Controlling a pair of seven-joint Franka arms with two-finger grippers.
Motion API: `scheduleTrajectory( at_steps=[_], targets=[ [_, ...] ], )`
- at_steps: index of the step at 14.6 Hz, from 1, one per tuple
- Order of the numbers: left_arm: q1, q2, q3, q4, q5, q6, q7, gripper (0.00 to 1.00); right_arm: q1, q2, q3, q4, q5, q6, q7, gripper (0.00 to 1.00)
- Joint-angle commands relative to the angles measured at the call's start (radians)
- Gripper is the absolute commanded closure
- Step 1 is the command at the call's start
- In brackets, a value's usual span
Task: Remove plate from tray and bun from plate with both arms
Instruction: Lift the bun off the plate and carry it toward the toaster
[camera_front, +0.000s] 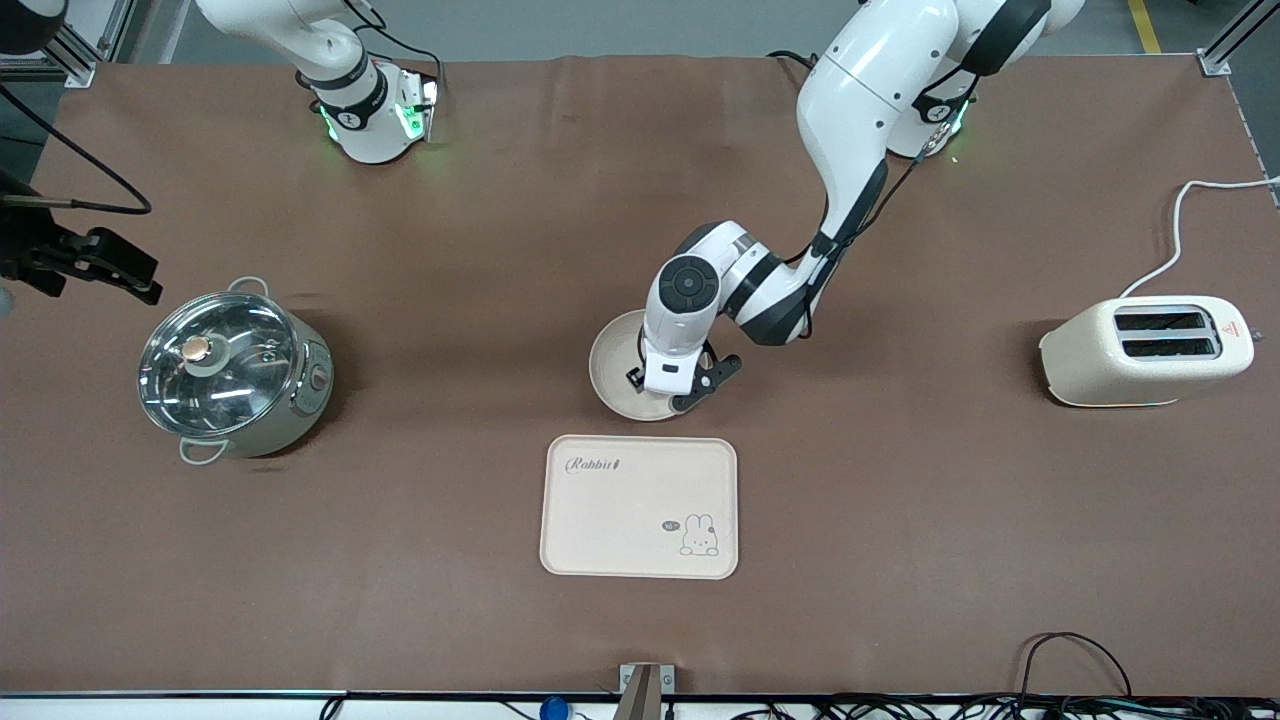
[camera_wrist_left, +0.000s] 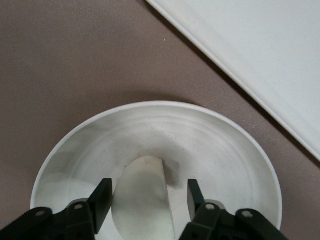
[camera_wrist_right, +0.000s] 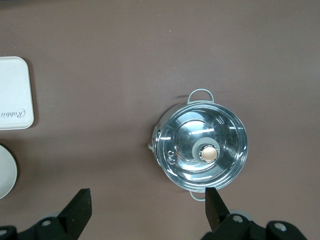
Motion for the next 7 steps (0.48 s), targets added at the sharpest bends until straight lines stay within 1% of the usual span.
scheduleTrajectory(
  at_steps=[1, 2, 3, 4, 6, 7],
  targets=[
    [0.0, 0.014, 0.001, 0.019, 0.021, 0.002, -0.012, 0.63, -0.19, -0.047, 0.172, -0.029, -0.005, -0.013, 0.004, 0.0],
    [0.002, 0.011, 0.001, 0.019, 0.021, 0.002, -0.013, 0.73, -0.219, -0.051, 0.186, -0.04, 0.001, -0.013, -0.001, 0.0],
    [0.002, 0.008, 0.001, 0.02, 0.021, 0.002, -0.013, 0.79, -0.236, -0.058, 0.189, -0.049, 0.012, -0.013, -0.004, 0.0],
    [0.002, 0.008, 0.001, 0.029, 0.021, 0.002, -0.013, 0.84, -0.25, -0.061, 0.189, -0.052, 0.044, -0.013, -0.008, 0.0],
    [0.005, 0.002, 0.001, 0.065, 0.021, -0.009, -0.015, 0.84, -0.252, -0.061, 0.197, -0.05, 0.044, -0.005, -0.008, 0.0],
    [0.006, -0.018, 0.001, 0.085, 0.019, -0.023, -0.016, 0.84, -0.252, -0.061, 0.198, -0.05, 0.044, -0.004, -0.008, 0.0]
  ],
)
